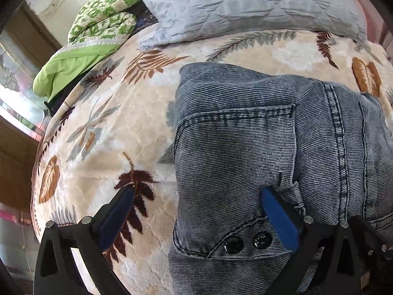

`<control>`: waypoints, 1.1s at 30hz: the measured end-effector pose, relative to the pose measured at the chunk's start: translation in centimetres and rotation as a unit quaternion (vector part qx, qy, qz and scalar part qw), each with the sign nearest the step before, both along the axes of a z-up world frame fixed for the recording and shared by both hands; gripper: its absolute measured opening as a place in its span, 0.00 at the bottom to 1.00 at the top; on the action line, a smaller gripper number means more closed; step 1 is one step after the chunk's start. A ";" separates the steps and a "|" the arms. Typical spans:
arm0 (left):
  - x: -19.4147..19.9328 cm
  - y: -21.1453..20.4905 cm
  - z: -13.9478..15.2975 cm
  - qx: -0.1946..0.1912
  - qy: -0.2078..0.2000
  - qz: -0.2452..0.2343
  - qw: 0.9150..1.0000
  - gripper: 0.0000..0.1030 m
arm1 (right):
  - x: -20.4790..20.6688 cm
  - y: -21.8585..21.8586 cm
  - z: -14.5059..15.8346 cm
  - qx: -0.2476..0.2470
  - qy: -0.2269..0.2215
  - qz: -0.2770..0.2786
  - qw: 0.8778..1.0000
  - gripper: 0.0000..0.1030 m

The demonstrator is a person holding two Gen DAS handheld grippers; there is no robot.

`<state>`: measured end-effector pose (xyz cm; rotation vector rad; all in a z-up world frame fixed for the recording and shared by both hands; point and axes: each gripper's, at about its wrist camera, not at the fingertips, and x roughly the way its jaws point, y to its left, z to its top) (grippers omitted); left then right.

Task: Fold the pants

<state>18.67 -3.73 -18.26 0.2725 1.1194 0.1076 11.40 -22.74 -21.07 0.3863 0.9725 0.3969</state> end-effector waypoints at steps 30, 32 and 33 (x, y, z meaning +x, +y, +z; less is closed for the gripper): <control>-15.4 1.7 12.3 -0.006 -0.216 -0.109 0.970 1.00 | -13.1 -3.8 9.2 -0.043 -0.134 -0.128 0.982 0.77; -16.5 1.3 13.1 -0.004 -0.236 -0.124 0.964 1.00 | -14.4 -3.5 10.1 -0.041 -0.146 -0.130 0.980 0.77; -17.0 1.2 13.5 -0.007 -0.242 -0.130 0.961 1.00 | -14.9 -3.4 10.5 -0.041 -0.150 -0.131 0.979 0.77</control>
